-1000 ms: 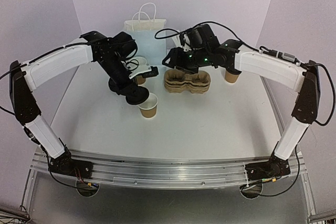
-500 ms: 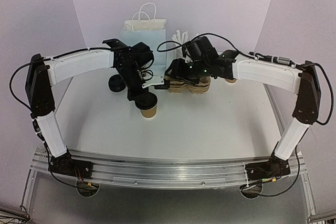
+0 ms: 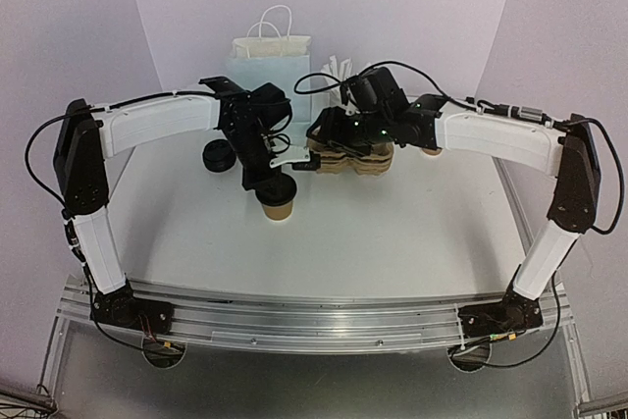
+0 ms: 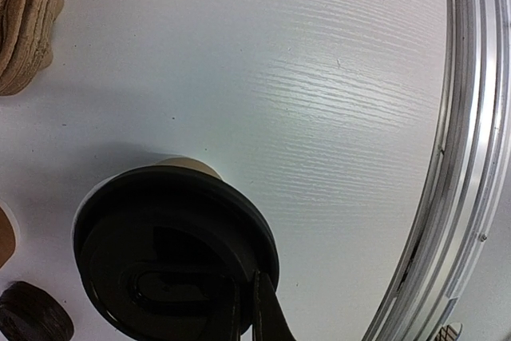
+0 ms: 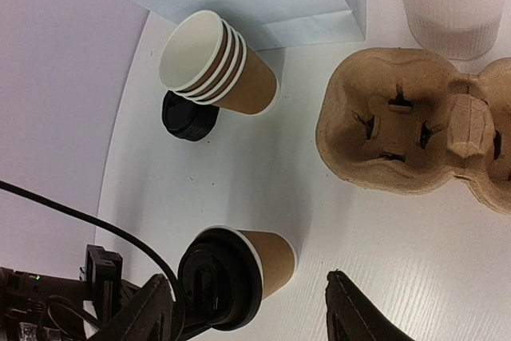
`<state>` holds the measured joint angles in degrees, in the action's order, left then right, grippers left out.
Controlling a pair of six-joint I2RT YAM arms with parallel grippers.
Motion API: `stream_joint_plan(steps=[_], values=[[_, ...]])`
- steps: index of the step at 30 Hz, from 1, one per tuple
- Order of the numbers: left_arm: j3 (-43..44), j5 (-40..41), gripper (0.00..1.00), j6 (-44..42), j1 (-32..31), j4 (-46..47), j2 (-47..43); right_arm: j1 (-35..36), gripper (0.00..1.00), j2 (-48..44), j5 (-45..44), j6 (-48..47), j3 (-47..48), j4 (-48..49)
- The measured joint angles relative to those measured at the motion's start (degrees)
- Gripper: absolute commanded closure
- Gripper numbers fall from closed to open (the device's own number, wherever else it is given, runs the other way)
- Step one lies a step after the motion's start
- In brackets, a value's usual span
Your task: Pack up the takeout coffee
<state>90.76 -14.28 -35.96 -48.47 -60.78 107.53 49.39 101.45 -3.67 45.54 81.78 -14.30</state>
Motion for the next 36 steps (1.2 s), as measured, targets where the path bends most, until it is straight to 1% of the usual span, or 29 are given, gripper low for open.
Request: stream_joint_plan(steps=[12, 36], values=[[0.4, 2.6, 1.00, -0.1, -0.1, 0.8, 0.0, 0.0, 0.39, 0.0, 0.0, 0.0, -0.1, 0.1], [0.3, 2.8, 1.00, -0.1, -0.1, 0.2, 0.2, 0.0, 0.39, 0.0, -0.2, 0.2, -0.2, 0.2]])
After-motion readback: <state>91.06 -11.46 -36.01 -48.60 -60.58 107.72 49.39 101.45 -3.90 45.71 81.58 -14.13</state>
